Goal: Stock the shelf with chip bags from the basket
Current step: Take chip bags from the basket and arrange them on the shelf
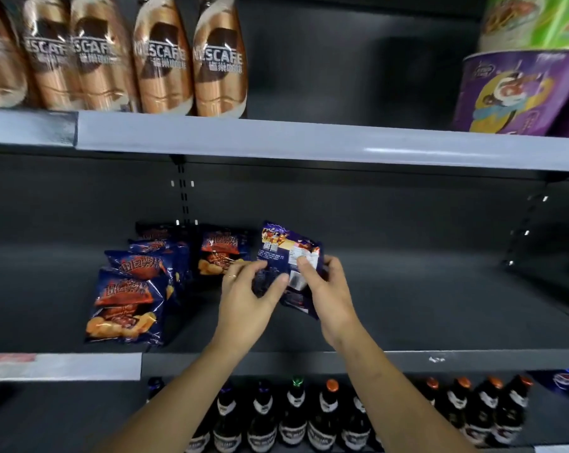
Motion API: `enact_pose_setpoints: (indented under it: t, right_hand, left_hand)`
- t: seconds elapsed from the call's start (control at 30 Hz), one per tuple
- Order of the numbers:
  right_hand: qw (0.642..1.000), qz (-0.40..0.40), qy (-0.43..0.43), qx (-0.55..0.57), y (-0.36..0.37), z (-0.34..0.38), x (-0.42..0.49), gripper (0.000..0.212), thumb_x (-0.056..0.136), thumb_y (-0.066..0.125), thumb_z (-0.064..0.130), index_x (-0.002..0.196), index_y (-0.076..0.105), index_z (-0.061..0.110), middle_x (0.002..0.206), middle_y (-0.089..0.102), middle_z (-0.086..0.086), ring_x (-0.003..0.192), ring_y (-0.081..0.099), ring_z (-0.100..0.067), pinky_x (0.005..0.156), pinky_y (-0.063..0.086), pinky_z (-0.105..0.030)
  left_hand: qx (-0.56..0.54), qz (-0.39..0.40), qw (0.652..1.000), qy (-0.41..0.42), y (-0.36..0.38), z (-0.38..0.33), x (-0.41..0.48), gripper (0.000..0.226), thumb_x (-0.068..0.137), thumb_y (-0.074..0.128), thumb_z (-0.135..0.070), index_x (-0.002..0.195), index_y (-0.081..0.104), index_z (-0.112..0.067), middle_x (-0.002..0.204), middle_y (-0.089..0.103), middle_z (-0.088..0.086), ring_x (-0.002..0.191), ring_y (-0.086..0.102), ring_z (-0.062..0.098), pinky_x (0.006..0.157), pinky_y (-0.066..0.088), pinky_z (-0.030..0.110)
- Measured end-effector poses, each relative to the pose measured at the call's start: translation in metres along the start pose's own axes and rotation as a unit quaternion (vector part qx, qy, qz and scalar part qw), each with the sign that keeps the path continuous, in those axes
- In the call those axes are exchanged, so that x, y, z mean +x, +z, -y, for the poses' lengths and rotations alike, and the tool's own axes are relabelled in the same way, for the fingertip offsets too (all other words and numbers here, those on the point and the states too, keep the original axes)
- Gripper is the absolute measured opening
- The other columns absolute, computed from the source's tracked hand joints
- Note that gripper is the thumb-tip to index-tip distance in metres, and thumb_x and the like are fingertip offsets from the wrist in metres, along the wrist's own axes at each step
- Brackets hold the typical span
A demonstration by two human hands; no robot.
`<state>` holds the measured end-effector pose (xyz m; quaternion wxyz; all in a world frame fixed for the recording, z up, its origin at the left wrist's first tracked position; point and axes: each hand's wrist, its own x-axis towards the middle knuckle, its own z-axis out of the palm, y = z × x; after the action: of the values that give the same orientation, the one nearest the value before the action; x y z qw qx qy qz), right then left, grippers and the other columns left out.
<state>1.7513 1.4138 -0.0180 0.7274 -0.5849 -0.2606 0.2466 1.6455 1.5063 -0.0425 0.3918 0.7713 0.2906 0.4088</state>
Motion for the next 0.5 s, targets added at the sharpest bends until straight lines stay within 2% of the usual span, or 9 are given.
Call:
enact_pose_setpoints:
  t: [0.03,0.1,0.17,0.23,0.33,0.43,0.5]
  right_hand:
    - [1.000,0.010,-0.013,-0.014,0.002,-0.001,-0.001,0.026,0.097,0.064,0.036,0.112,0.060,0.015,0.102,0.075,-0.005,0.083,0.073,-0.008,0.070,0.058,-0.024]
    - [0.998,0.039,-0.028,-0.032,0.004,-0.002,-0.004,0.034,0.101,0.053,0.044,0.111,0.068,0.015,0.103,0.077,-0.005,0.089,0.073,-0.011,0.075,0.056,-0.021]
    - [0.997,0.056,-0.026,-0.042,0.004,-0.001,-0.006,0.044,0.103,0.041,0.048,0.110,0.075,0.019,0.099,0.079,0.003,0.089,0.073,-0.008,0.073,0.054,-0.017]
    - [0.997,0.048,-0.029,-0.058,0.002,-0.001,-0.004,0.048,0.103,0.038,0.050,0.104,0.078,0.024,0.098,0.079,0.006,0.087,0.071,-0.007,0.072,0.053,-0.018]
    - [0.998,-0.004,-0.028,-0.056,-0.002,-0.003,0.001,0.037,0.104,0.047,0.041,0.100,0.079,0.021,0.101,0.078,0.005,0.094,0.069,-0.010,0.078,0.049,-0.025]
    - [0.997,-0.056,-0.028,-0.038,-0.009,-0.005,0.009,0.015,0.101,0.058,0.023,0.104,0.072,0.016,0.099,0.074,0.006,0.090,0.065,-0.003,0.071,0.048,-0.011]
    - [0.998,-0.060,-0.020,-0.022,-0.012,-0.005,0.012,0.017,0.099,0.063,0.020,0.115,0.065,0.018,0.108,0.069,0.007,0.098,0.063,-0.003,0.067,0.048,-0.008]
  left_hand:
    - [-0.029,0.039,0.999,-0.008,0.000,-0.004,0.000,0.037,0.085,0.070,-0.048,0.118,0.059,-0.037,0.117,0.049,-0.022,0.110,0.051,-0.006,0.090,0.041,0.011]
    - [-0.080,0.090,0.993,-0.018,0.004,-0.008,0.000,0.031,0.081,0.074,-0.048,0.108,0.063,-0.038,0.109,0.063,-0.018,0.101,0.058,-0.007,0.085,0.046,0.015]
    - [-0.126,0.092,0.987,-0.039,0.005,-0.008,0.002,0.032,0.079,0.079,-0.040,0.107,0.065,-0.036,0.103,0.071,-0.014,0.095,0.063,-0.007,0.080,0.047,0.013]
    - [-0.160,0.081,0.982,-0.060,0.005,-0.006,0.006,0.030,0.079,0.081,-0.029,0.106,0.066,-0.032,0.101,0.072,-0.011,0.091,0.065,-0.007,0.077,0.047,0.011]
    - [-0.197,0.066,0.975,-0.082,0.003,0.002,0.013,0.024,0.084,0.077,-0.015,0.103,0.070,-0.028,0.099,0.075,-0.005,0.093,0.069,0.004,0.087,0.053,0.029]
    - [-0.253,0.078,0.958,-0.108,-0.003,0.010,0.017,0.029,0.088,0.070,-0.007,0.115,0.069,-0.020,0.105,0.076,0.004,0.102,0.071,0.022,0.098,0.053,0.045]
    - [-0.286,0.095,0.947,-0.112,-0.007,0.013,0.019,0.031,0.089,0.069,-0.007,0.119,0.066,-0.015,0.109,0.075,0.007,0.104,0.071,0.025,0.098,0.052,0.046]
